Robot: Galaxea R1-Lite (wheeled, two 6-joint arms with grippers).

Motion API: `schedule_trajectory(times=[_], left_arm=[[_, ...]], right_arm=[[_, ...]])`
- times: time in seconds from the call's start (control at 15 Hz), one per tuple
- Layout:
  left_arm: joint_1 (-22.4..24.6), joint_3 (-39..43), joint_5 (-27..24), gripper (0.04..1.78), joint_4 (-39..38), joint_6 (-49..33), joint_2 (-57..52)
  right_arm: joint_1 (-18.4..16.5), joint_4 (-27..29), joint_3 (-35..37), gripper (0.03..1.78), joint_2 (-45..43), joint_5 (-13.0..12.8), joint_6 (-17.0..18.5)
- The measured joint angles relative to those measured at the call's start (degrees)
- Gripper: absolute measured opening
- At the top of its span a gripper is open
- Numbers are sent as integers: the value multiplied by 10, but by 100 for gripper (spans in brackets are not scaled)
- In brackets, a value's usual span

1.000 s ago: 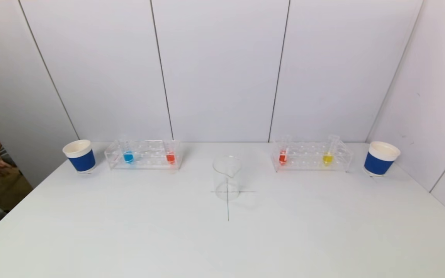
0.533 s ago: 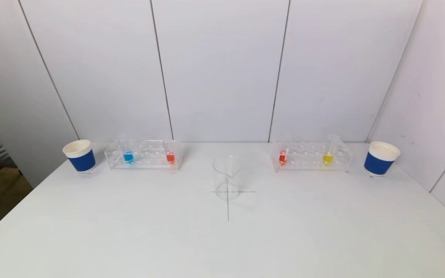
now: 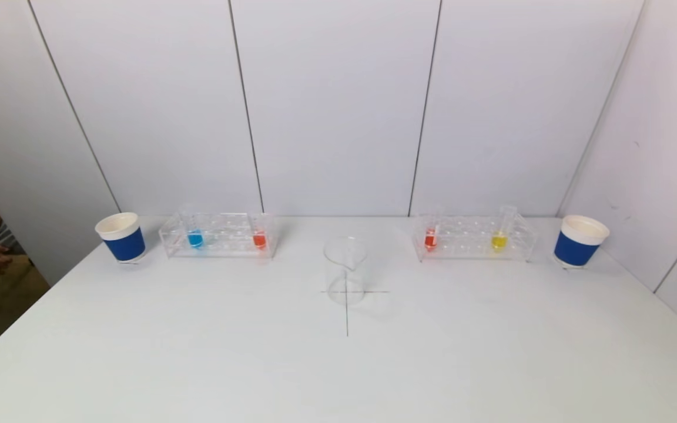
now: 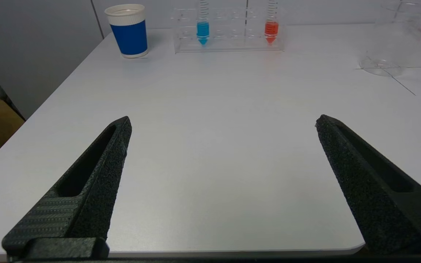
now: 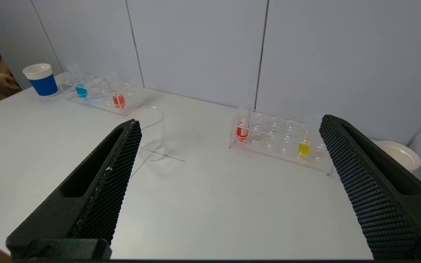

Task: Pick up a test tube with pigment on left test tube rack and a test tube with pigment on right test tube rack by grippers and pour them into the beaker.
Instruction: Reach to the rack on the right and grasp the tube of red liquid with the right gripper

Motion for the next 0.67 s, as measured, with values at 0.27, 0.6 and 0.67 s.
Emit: schedule_trajectory(times=[0.27, 0.6, 0.67], left_arm=[[0, 0, 0, 176, 0, 0, 0], [0, 0, 0, 176, 0, 0, 0], [0, 0, 0, 176, 0, 0, 0]], right_arm=[[0, -133, 33, 177, 119, 7, 3], [1, -312, 80, 177, 273, 8, 1], [1, -351, 87, 177, 309, 7, 0]])
